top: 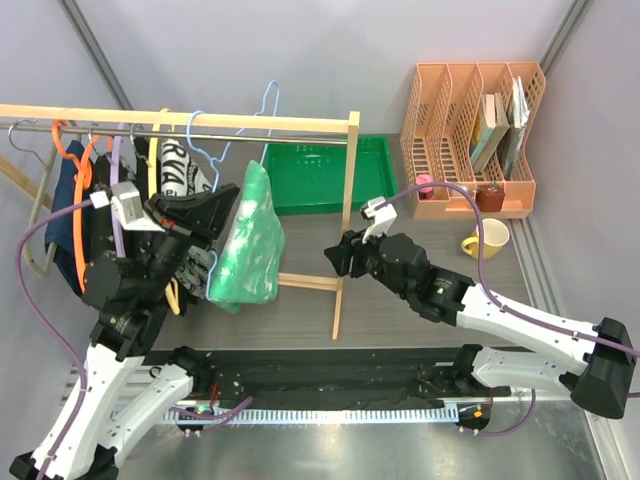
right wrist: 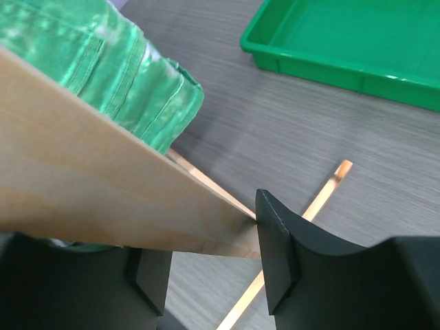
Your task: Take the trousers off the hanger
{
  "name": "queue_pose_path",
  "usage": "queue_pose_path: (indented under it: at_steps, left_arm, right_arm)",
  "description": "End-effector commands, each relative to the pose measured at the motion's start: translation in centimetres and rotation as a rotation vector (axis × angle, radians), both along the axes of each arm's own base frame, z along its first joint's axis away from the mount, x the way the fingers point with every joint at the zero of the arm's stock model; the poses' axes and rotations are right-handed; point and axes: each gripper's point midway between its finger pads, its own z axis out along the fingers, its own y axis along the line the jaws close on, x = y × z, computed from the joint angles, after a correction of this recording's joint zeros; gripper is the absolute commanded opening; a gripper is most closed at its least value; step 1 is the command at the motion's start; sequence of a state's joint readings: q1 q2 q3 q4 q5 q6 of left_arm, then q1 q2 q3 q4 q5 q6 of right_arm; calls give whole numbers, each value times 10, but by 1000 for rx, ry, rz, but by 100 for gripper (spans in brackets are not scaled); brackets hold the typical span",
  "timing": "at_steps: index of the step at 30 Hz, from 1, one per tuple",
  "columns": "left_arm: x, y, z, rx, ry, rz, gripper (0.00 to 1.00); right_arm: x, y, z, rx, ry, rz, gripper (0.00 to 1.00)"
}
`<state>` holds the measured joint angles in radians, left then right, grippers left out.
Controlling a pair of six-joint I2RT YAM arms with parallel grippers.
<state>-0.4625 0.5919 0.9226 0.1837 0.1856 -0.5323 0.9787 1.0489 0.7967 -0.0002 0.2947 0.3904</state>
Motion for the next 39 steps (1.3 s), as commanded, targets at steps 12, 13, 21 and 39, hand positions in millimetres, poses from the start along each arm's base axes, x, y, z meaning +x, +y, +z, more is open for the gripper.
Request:
queue_pose_path:
  at_steps: [12, 13, 21, 39]
  left_arm:
    - [-53, 12, 93, -44, -159, -70, 0]
    - [-53, 11, 91, -41, -140, -73, 0]
    - [-62, 16, 110, -86, -76, -101, 0]
    - [-51, 20, 147, -117, -233, -30, 0]
  right_arm:
    - [59, -25, 60, 132, -100, -197, 50]
    - [62, -25, 58, 130, -95, -201, 50]
    - [88, -26, 60, 110, -91, -202, 50]
    - [87, -30, 48, 150, -61, -195, 50]
